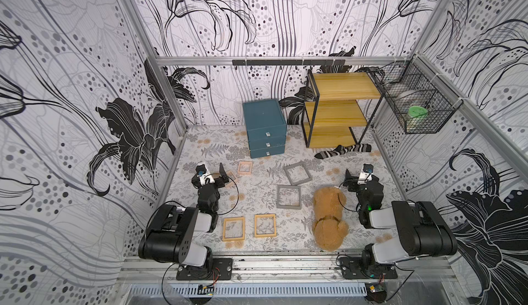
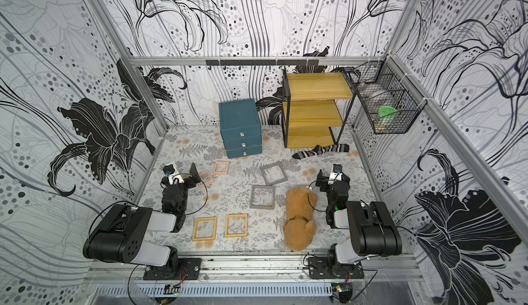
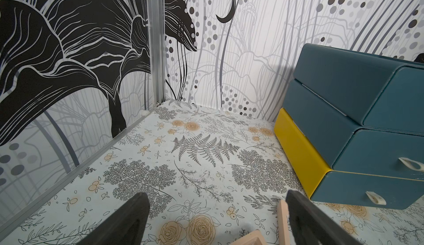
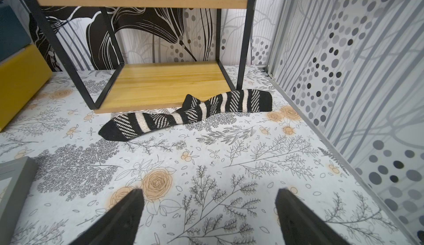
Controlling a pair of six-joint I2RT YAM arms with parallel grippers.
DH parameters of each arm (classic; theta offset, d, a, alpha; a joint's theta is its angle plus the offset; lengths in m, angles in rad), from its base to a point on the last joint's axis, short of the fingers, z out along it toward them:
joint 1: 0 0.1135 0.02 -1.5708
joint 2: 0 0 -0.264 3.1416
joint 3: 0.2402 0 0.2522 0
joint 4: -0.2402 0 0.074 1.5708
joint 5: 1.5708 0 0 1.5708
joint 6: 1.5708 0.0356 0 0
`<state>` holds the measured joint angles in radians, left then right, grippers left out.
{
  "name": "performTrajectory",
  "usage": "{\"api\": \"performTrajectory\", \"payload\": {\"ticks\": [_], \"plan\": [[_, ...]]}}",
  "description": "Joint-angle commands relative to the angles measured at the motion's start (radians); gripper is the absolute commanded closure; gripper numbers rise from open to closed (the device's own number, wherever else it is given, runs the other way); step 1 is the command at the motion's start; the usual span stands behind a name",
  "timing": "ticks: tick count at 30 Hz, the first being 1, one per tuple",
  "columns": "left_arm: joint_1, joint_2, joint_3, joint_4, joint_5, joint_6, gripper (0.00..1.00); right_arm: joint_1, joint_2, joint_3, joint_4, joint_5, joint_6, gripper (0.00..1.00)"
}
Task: Place the brooch boxes into the drawer by color
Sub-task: Open the drawer in the storage box.
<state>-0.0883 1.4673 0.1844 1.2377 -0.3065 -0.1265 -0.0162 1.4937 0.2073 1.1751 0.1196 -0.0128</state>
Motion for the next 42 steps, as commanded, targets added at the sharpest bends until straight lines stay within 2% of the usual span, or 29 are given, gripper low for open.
{"api": "performTrajectory", "payload": {"ticks": [1, 4, 9, 13, 18, 19, 20, 21, 22, 23, 24, 25, 26, 29, 31, 33, 34, 37, 42], "plan": [[0.004, 0.005, 0.005, 0.023, -0.011, -0.002, 0.02, 0.009, 0.005, 0.015, 0.010, 0.010, -0.010, 0.04], [0.002, -0.005, 0.004, 0.023, -0.019, 0.008, 0.02, 0.009, 0.001, 0.014, 0.012, 0.008, -0.008, 0.04], [-0.045, -0.174, 0.131, -0.327, -0.091, 0.036, 0.02, 0.008, -0.140, 0.210, -0.423, 0.044, 0.005, 0.04], [-0.079, -0.290, 0.183, -0.373, -0.166, 0.024, 0.02, 0.011, -0.265, 0.290, -0.485, 0.031, 0.024, 0.04], [-0.115, -0.364, 0.440, -0.582, -0.164, 0.041, 0.02, 0.049, -0.426, 0.580, -0.722, 0.049, -0.014, 0.04], [-0.128, -0.369, 0.511, -0.627, -0.169, 0.043, 0.02, 0.050, -0.447, 0.654, -0.776, 0.054, 0.025, 0.04], [-0.131, -0.367, 0.587, -0.721, -0.184, -0.013, 0.02, 0.050, -0.452, 0.740, -0.862, 0.093, 0.137, 0.04], [-0.130, -0.364, 0.692, -0.900, -0.187, -0.127, 0.02, 0.050, -0.442, 0.835, -1.028, 0.145, 0.270, 0.04], [-0.128, -0.354, 0.813, -1.162, -0.174, -0.254, 0.02, 0.048, -0.418, 0.968, -1.317, 0.217, 0.468, 0.04], [-0.127, -0.338, 0.884, -1.275, -0.183, -0.319, 0.03, 0.048, -0.389, 1.064, -1.553, 0.256, 0.646, 0.04], [-0.117, -0.330, 0.886, -1.276, -0.179, -0.389, 0.03, 0.035, -0.381, 1.074, -1.584, 0.163, 0.668, 0.04], [-0.081, -0.323, 0.891, -1.300, -0.105, -0.482, 0.03, 0.026, -0.396, 1.041, -1.533, 0.031, 0.625, 0.04], [-0.029, -0.313, 0.899, -1.325, 0.014, -0.557, 0.03, 0.025, -0.410, 1.008, -1.492, -0.048, 0.616, 0.04], [-0.004, -0.282, 0.919, -1.366, 0.136, -0.643, 0.01, 0.025, -0.405, 0.975, -1.561, -0.102, 0.773, 0.04], [-0.004, -0.245, 0.949, -1.431, 0.163, -0.695, 0.03, 0.031, -0.368, 0.955, -1.566, -0.212, 0.823, 0.04], [-0.001, -0.195, 0.995, -1.509, 0.175, -0.743, 0.05, 0.078, -0.326, 0.943, -1.579, -0.256, 0.886, 0.04], [-0.001, -0.164, 1.021, -1.528, 0.206, -0.756, 0.05, 0.113, -0.302, 0.942, -1.583, -0.267, 0.910, 0.01], [-0.004, -0.050, 1.127, -1.617, 0.296, -0.789, 0.06, 0.211, -0.252, 0.930, -1.554, -0.293, 0.988, 0.13], [-0.021, 0.042, 1.242, -1.676, 0.376, -0.776, 0.16, 0.347, -0.168, 0.896, -1.376, -0.382, 1.136, 0.24]]}}
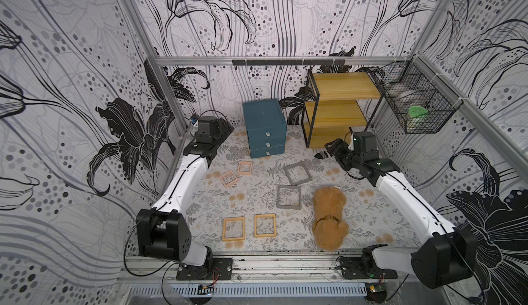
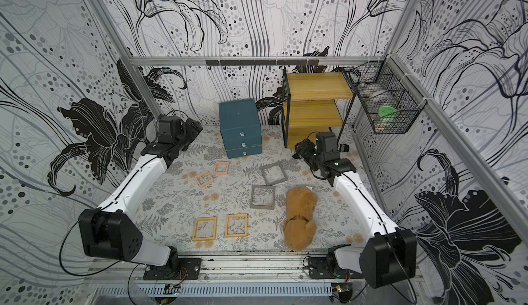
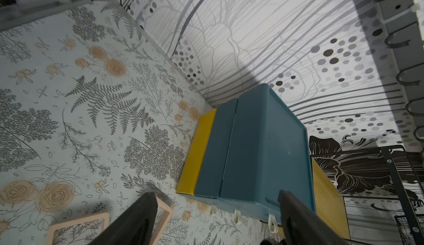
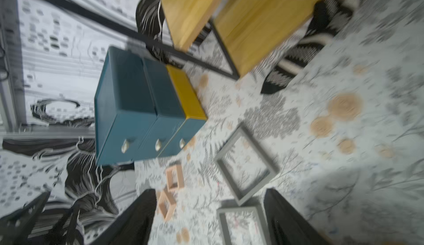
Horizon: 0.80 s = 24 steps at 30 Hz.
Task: Place the brooch boxes into the drawer by color
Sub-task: Open the drawer in the storage box.
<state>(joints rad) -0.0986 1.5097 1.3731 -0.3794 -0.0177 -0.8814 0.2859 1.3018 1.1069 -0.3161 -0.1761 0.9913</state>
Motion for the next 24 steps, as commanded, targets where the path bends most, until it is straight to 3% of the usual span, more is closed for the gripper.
{"api": "performTrajectory", "payload": {"ticks": [1, 5, 13, 24], "plan": [[-0.011, 0.010, 0.064, -0.054, 0.108, -0.021, 0.17, 0.068, 0.052, 0.000, 0.148, -0.108, 0.155, 0.27], [-0.011, 0.077, 0.125, -0.052, 0.197, 0.008, 0.28, 0.139, 0.141, 0.021, 0.267, -0.169, 0.235, 0.34], [-0.012, 0.208, 0.270, -0.065, 0.269, 0.085, 0.32, 0.207, 0.252, 0.074, 0.413, -0.187, 0.321, 0.52], [-0.012, 0.360, 0.416, -0.108, 0.282, 0.138, 0.32, 0.216, 0.392, 0.144, 0.535, -0.207, 0.428, 0.62]]}}
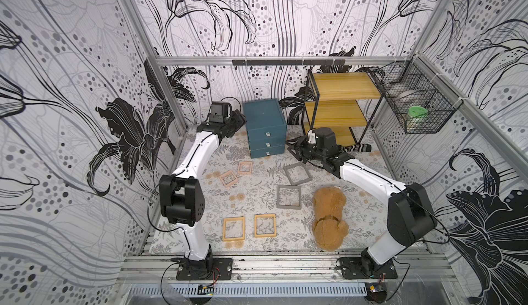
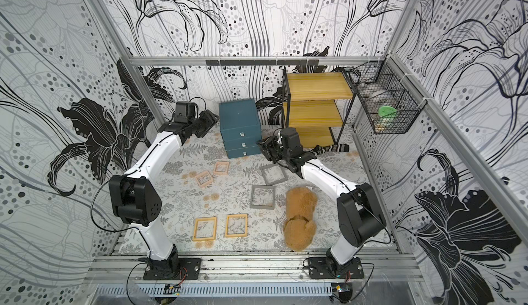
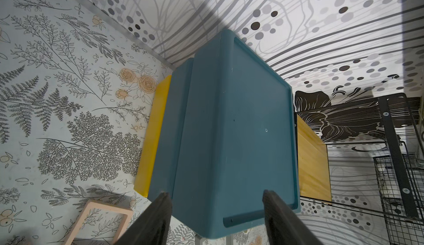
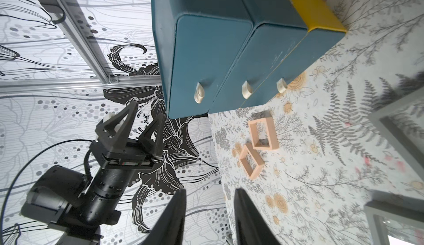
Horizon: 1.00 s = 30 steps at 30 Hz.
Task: Place the brooch boxes into the drawer by color
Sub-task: Open the drawer in the storage box.
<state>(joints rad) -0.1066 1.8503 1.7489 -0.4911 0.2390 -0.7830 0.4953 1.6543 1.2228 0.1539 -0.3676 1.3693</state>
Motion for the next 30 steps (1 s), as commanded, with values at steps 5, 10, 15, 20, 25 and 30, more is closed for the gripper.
{"api": "performTrajectory", "payload": {"ticks": [5, 10, 15, 20, 25, 30], "plan": [[-0.004, 0.060, 0.058, 0.012, 0.044, 0.057, 0.32, 0.011, 0.102, 0.052, 0.126, -0.024, 0.091, 0.62], [-0.011, 0.094, 0.058, 0.019, 0.052, 0.058, 0.32, 0.018, 0.167, 0.102, 0.171, -0.024, 0.125, 0.61], [-0.022, 0.108, 0.045, 0.026, 0.044, 0.055, 0.33, 0.023, 0.235, 0.156, 0.196, -0.030, 0.153, 0.57], [-0.023, 0.117, 0.034, 0.032, 0.041, 0.056, 0.34, 0.022, 0.298, 0.206, 0.214, -0.024, 0.172, 0.56], [-0.024, 0.123, 0.011, 0.048, 0.042, 0.057, 0.41, 0.024, 0.360, 0.254, 0.254, -0.021, 0.210, 0.57], [-0.024, 0.127, 0.007, 0.054, 0.042, 0.059, 0.47, 0.025, 0.400, 0.304, 0.254, -0.021, 0.218, 0.58]]}}
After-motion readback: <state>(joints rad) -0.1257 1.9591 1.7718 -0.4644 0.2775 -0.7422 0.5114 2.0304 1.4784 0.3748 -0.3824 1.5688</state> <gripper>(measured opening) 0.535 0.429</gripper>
